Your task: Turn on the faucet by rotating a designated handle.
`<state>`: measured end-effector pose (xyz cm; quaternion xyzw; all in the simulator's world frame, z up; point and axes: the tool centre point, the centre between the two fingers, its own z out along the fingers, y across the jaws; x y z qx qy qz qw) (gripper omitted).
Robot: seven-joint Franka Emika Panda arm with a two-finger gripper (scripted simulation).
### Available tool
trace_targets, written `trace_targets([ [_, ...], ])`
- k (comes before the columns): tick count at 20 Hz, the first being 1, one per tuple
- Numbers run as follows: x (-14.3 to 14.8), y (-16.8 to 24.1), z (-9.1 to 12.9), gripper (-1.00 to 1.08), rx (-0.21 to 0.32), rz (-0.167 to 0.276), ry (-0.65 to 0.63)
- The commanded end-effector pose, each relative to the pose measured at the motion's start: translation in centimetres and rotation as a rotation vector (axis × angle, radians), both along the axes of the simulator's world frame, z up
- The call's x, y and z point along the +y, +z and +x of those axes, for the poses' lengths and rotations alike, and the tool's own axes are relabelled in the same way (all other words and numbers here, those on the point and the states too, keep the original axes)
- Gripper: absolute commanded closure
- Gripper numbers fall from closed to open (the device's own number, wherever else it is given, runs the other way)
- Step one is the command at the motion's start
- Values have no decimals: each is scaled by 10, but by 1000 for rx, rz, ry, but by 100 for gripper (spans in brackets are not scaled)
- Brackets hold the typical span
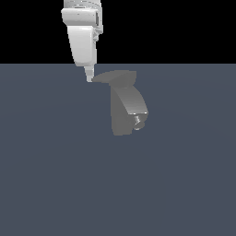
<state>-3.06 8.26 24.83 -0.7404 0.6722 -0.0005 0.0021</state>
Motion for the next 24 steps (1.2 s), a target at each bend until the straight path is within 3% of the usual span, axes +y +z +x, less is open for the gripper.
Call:
trace_targets([
  [1,-15,0,-7,108,2,-2,-13],
  [13,-49,0,-41,108,3,-2,-13],
  [15,-41,0,-38,108,2,-2,-4],
  [24,-98,0,-38,108,3,-2,-8],
])
